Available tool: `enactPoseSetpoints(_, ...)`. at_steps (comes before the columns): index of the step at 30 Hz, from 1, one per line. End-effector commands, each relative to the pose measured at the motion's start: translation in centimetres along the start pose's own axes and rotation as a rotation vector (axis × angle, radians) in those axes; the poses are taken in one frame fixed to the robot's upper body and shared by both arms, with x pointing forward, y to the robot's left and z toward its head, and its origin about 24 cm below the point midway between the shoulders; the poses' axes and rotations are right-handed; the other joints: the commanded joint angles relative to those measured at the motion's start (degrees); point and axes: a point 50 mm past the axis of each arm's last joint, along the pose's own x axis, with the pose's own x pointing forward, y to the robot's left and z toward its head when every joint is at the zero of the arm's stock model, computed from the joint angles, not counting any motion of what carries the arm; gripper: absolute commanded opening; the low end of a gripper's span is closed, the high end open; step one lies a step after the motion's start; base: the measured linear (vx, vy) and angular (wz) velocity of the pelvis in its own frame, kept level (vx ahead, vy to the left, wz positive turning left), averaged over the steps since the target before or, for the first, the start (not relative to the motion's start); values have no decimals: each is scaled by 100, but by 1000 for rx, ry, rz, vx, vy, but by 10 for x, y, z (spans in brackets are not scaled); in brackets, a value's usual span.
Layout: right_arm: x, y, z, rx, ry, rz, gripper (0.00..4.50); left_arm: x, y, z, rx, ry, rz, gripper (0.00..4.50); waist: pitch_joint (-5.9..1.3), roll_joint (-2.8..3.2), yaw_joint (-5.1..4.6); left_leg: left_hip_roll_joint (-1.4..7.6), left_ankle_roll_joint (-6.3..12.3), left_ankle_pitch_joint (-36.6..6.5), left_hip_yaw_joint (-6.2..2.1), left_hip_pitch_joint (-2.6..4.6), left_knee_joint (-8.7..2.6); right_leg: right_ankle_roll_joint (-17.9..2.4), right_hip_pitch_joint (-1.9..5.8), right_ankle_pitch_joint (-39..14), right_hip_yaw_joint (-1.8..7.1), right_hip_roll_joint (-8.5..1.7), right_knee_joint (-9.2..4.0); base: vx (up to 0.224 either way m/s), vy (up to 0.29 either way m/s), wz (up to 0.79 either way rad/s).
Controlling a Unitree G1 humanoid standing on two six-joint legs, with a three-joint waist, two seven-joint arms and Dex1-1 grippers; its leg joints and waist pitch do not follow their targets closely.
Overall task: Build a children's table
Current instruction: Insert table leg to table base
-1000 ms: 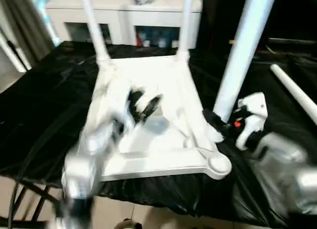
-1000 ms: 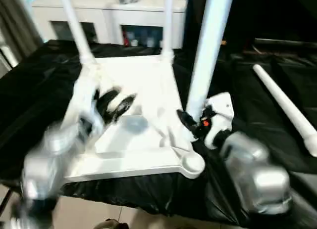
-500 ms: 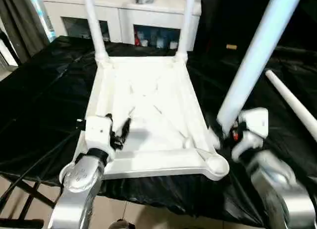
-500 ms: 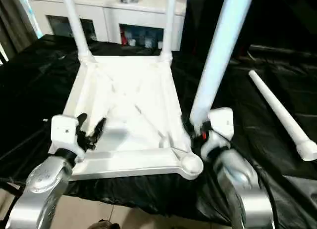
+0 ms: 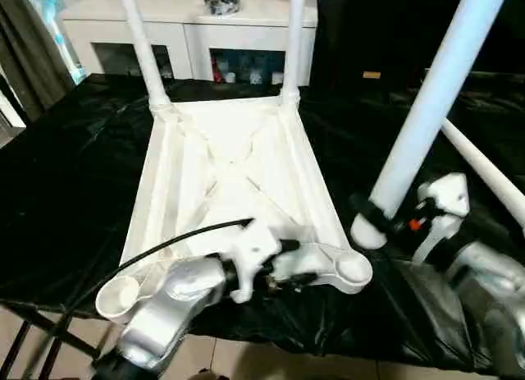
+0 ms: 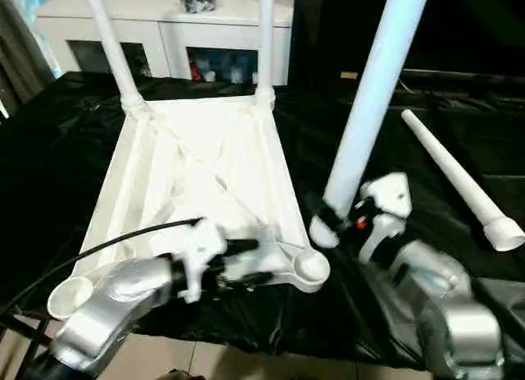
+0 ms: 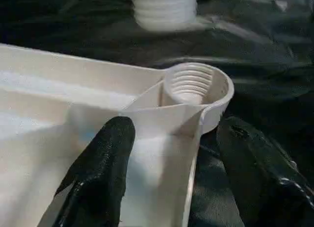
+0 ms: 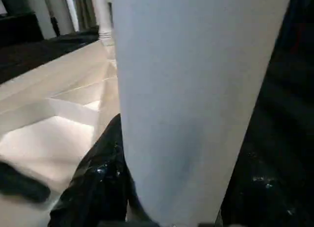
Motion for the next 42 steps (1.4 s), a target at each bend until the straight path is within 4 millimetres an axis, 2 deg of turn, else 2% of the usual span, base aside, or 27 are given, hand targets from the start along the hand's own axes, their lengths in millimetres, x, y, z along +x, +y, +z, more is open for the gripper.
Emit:
enactPoseSetpoints(1, -1, -5, 6, -26, -10, -9, 191, 2, 1, -3, 15, 47, -7, 306, -285, -79, 7, 268, -101, -2134, -204, 109, -458, -543, 147, -2677, 216, -298, -553, 0, 0, 0)
enactPoseSetpoints(2, -1, -5, 6, -30, -8, -11, 191, 3, 2, -4, 13, 58, -7, 288, -283, -78, -3, 263, -76, -2141, -197, 108, -451, -562, 139, -2697, 211, -293, -554, 0, 0, 0)
enactPoseSetpoints(5, -2, -6, 5, -37, 7, -4, 191, 5, 3, -5, 21, 80, -5, 288, -305, -74, -19, 269, -13, -2015, -192, 100, -440, -660, 147, -2474, 209, -280, -528, 0, 0, 0)
enactPoseSetpoints(6, -2, -6, 5, -35, 10, 2, 191, 5, 4, -5, 25, 90, -3, 273, -310, -80, -17, 275, -5, -1993, -193, 99, -438, -686, 153, -2430, 209, -286, -519, 0, 0, 0)
enactPoseSetpoints(7, -2, -5, 5, -34, 10, 7, 191, 2, 3, -6, 21, 109, -17, 273, -315, -72, -12, 280, 15, -1962, -189, 103, -439, -737, 155, -2342, 210, -283, -505, 0, 0, 0)
enactPoseSetpoints(8, -2, -5, 5, -34, 10, 7, 191, 2, 3, -7, 20, 111, -20, 251, -312, -70, -10, 282, 26, -1958, -188, 106, -439, -760, 151, -2308, 210, -280, -504, 0, 0, 0)
enactPoseSetpoints(11, -1, -5, 6, -41, 6, 9, 191, -2, 2, -10, 21, 163, -33, 241, -320, -43, -14, 290, 38, -1887, -193, 97, -449, -873, 174, -2050, 207, -271, -465, 0, 0, 0)
enactPoseSetpoints(13, 0, -5, 6, -45, 6, 13, 191, -3, 2, -10, 33, 164, -34, 224, -319, -60, -17, 283, 59, -1882, -182, 100, -440, -898, 179, -2027, 209, -276, -465, 0, 0, 0)
enactPoseSetpoints(14, 0, -4, 6, -47, 7, 22, 191, -4, 2, -9, 44, 164, -43, 211, -317, -48, -14, 281, 66, -1891, -179, 103, -438, -899, 174, -2078, 210, -278, -469, 0, 0, 0)
enactPoseSetpoints(19, -2, -2, 6, -46, 12, 42, 191, -10, -1, -11, 94, 202, -91, 171, -309, -41, -21, 281, 42, -2021, -191, 110, -449, -814, 165, -2318, 207, -279, -489, 0, 0, 0)
enactPoseSetpoints(25, -3, -2, 5, -48, 15, 44, 191, -16, -7, -11, 90, 221, -131, 122, -296, 3, -21, 281, -55, -2251, -202, 135, -463, -760, 131, -2586, 202, -279, -515, 0, 0, 0)
enactPoseSetpoints(28, -2, -1, 4, -47, 18, 49, 191, -17, -5, -15, 111, 258, -111, 111, -288, -8, -31, 270, -72, -2337, -204, 138, -461, -683, 117, -2760, 197, -275, -539, 0, 0, 0)
enactPoseSetpoints(29, -2, -1, 4, -47, 18, 50, 191, -17, -4, -16, 114, 262, -105, 86, -285, -10, -35, 266, -75, -2345, -214, 129, -462, -617, 124, -2893, 193, -286, -547, 0, 0, 0)
enactPoseSetpoints(31, -2, 0, 3, -45, 19, 55, 191, -17, -3, -16, 112, 259, -95, 74, -287, -10, -37, 261, -74, -2357, -213, 135, -454, -577, 108, -2988, 192, -286, -564, 0, 0, 0)
enactPoseSetpoints(34, -2, 1, 3, -43, 20, 59, 191, -16, -1, -15, 112, 249, -84, 63, -290, 0, -42, 259, -77, -2378, -216, 139, -451, -546, 94, -3045, 187, -281, -574, 0, 0, 0)
enactPoseSetpoints(35, -2, 1, 3, -43, 20, 60, 191, -16, 0, -14, 112, 248, -82, 35, -292, 0, -41, 260, -76, -2381, -217, 137, -455, -542, 95, -3034, 186, -277, -575, 0, 0, 0)
enactPoseSetpoints(38, -1, 2, 3, -45, 19, 65, 191, -14, 2, -15, 116, 255, -81, 26, -293, 7, -40, 259, -68, -2389, -218, 137, -460, -544, 92, -3004, 186, -275, -577, 0, 0, 0)
enactPoseSetpoints(42, -1, 2, 3, -48, 18, 70, 191, -14, 3, -15, 118, 258, -83, 1, -306, 4, -58, 261, -53, -2331, -223, 105, -468, -570, 120, -2845, 185, -280, -554, 0, 0, 0)
